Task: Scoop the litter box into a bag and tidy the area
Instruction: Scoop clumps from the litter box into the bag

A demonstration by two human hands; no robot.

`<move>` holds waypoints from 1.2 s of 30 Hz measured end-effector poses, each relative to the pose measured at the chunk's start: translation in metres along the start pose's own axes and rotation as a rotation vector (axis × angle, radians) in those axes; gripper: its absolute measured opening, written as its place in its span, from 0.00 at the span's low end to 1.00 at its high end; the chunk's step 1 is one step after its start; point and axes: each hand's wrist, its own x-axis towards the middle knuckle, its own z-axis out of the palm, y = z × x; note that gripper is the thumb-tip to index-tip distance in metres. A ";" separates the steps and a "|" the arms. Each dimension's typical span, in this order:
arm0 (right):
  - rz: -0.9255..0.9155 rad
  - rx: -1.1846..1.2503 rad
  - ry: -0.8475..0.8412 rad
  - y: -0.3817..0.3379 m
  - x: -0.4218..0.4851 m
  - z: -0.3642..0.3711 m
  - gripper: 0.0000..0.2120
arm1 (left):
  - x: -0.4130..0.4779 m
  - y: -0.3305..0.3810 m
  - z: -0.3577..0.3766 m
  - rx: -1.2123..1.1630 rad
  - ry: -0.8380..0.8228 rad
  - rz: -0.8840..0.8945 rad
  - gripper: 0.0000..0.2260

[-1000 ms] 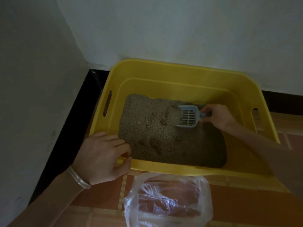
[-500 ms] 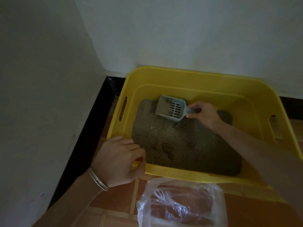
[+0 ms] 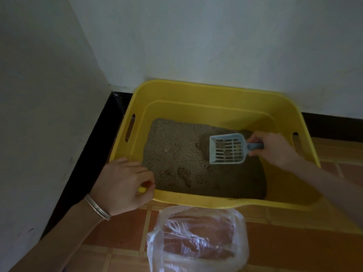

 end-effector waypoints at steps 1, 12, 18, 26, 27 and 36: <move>0.017 -0.021 -0.009 0.002 -0.003 -0.001 0.12 | 0.000 0.000 0.000 0.002 0.001 0.002 0.09; 0.052 -0.087 -0.109 0.000 0.006 0.033 0.12 | -0.001 -0.001 0.004 -0.001 0.033 0.001 0.08; 0.064 0.049 -0.079 -0.008 0.028 0.046 0.13 | 0.000 -0.001 0.004 -0.010 0.054 0.006 0.07; 0.000 0.143 -0.057 -0.024 0.060 0.056 0.15 | -0.001 -0.001 0.006 -0.026 0.070 0.015 0.06; -0.010 0.165 -0.060 -0.027 0.061 0.057 0.15 | -0.001 -0.001 0.006 -0.025 0.070 0.016 0.06; -0.112 0.286 -0.037 -0.020 0.037 0.032 0.15 | -0.001 -0.001 0.004 -0.023 0.049 -0.002 0.07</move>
